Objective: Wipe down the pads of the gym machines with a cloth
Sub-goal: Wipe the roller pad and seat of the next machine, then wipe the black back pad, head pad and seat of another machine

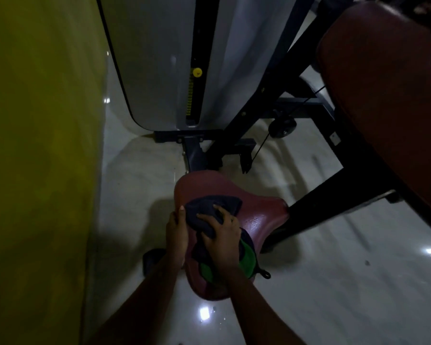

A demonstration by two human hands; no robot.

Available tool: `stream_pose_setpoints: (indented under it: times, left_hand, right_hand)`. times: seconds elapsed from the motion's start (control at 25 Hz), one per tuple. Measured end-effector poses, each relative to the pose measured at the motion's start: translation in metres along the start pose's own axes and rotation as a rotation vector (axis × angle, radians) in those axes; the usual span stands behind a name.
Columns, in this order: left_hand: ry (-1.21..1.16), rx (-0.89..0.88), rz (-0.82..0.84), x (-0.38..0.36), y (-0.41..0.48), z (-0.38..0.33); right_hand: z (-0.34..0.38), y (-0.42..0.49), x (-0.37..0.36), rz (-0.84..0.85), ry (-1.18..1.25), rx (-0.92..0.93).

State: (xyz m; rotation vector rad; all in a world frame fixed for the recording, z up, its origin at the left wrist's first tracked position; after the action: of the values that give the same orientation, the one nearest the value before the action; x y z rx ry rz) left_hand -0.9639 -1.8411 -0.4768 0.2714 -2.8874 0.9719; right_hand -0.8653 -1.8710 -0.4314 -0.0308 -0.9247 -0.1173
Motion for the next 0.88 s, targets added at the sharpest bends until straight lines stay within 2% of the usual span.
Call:
stream_pose_setpoints:
  times: [0.12, 0.32, 0.44, 0.6, 0.88]
  left_hand:
    - [-0.022, 0.074, 0.065, 0.022, -0.041, 0.002]
    - [-0.042, -0.055, 0.090, 0.065, -0.147, -0.075]
    - [0.000, -0.161, 0.215, 0.071, -0.191, -0.107]
    - [0.097, -0.345, 0.392, 0.050, -0.252, -0.139]
    - [0.190, -0.519, 0.762, -0.034, -0.361, -0.148]
  right_hand:
    - [0.023, -0.016, 0.032, -0.006, 0.159, -0.062]
    - [0.079, -0.055, 0.108, -0.200, 0.399, -0.151]
    - [0.107, -0.092, 0.162, -0.356, 0.544, -0.187]
    - [0.119, -0.146, 0.225, -0.572, 0.679, -0.267]
    - [0.096, -0.241, 0.310, -0.976, 0.730, -0.384]
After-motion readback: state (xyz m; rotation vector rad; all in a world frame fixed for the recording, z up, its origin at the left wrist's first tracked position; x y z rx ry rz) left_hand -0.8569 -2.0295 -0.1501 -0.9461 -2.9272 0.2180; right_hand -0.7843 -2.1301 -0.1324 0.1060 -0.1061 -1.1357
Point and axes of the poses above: each hand's wrist, its own y-axis towards the middle knuckle, its own x-axis out of the back of the hand, z = x × y, the point moved 1 cm from there along y, towards the middle knuckle, and after that the axes turned 10 degrees about y, right-handed, at the moved point
